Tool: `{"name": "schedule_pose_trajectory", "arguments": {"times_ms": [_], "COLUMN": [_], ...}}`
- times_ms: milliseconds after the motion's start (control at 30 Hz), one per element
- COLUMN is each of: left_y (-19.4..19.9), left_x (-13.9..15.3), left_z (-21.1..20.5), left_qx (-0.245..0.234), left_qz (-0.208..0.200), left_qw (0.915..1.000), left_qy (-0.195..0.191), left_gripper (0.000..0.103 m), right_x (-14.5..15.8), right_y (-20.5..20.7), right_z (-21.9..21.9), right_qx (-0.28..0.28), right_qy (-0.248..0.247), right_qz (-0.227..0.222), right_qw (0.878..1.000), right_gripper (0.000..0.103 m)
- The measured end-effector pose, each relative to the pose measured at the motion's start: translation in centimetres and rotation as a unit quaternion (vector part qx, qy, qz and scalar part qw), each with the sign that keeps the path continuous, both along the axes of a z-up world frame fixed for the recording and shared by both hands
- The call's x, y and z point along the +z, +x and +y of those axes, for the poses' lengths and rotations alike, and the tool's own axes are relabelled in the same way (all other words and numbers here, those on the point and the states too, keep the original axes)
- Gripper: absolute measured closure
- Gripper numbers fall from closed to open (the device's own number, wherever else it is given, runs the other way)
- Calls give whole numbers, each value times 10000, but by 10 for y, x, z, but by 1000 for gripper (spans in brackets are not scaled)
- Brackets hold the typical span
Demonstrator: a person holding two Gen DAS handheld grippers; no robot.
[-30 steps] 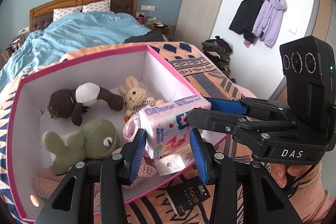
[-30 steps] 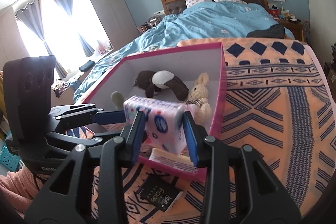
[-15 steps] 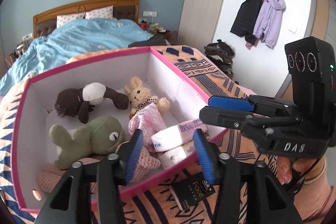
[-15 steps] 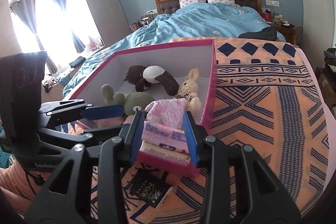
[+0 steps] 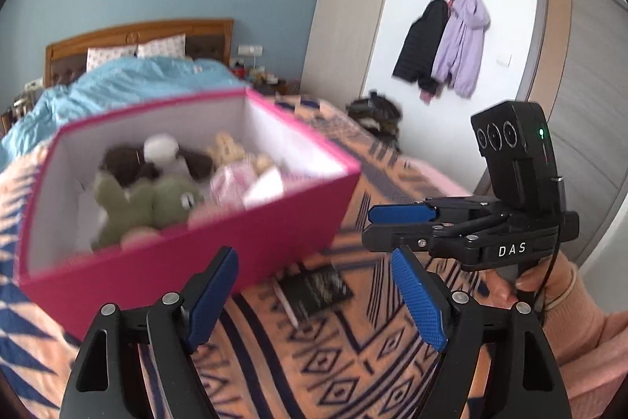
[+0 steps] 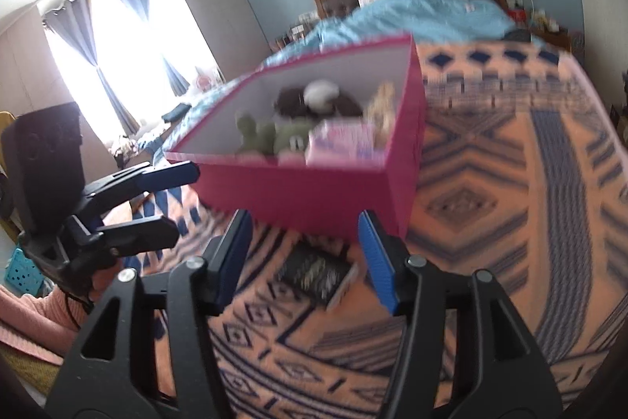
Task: Organize objects
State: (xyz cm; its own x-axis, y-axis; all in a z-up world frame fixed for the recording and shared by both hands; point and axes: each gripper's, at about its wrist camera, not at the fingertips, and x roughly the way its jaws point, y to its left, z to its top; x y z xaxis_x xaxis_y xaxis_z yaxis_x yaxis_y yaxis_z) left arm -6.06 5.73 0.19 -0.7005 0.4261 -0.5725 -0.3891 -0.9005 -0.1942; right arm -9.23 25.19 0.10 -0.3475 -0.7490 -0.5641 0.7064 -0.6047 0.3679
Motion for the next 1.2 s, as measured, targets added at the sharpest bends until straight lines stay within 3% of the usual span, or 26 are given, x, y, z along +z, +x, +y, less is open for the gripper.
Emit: {"name": "schedule_pose_trajectory", "arguments": {"times_ms": [200,400,467,600,700,967,1200], "left_y": [-17,-30,-33,-37,-40,-34,-39], "left_x": [-34,-55,-59,-66,-76,-78,-80], "left_z": [3,6,7,10,10,12,5], "left_qx": [8,67,37,44,53,-122,80], "left_qz": [-693,-1170,-1264,-1443,-1650,-1755,-1792], "left_qw": [9975,9929,9917,9891,9858,9837,9825], "left_qy": [120,187,247,274,309,380,504], "left_gripper": [24,42,50,55,66,67,64], "right_x": [-37,-51,-55,-62,-67,-67,-66], "right_y": [-3,-10,-12,-16,-17,-12,-13], "right_z": [-9,-13,-15,-19,-21,-22,-18], "right_qx": [3,-77,-101,-100,-113,-19,-50], "right_qy": [208,313,334,380,411,452,390], "right_qz": [-605,-815,-883,-1016,-1093,-1077,-1123], "right_qw": [9980,9962,9955,9941,9931,9932,9929], "right_gripper": [45,45,48,58,63,65,65]}}
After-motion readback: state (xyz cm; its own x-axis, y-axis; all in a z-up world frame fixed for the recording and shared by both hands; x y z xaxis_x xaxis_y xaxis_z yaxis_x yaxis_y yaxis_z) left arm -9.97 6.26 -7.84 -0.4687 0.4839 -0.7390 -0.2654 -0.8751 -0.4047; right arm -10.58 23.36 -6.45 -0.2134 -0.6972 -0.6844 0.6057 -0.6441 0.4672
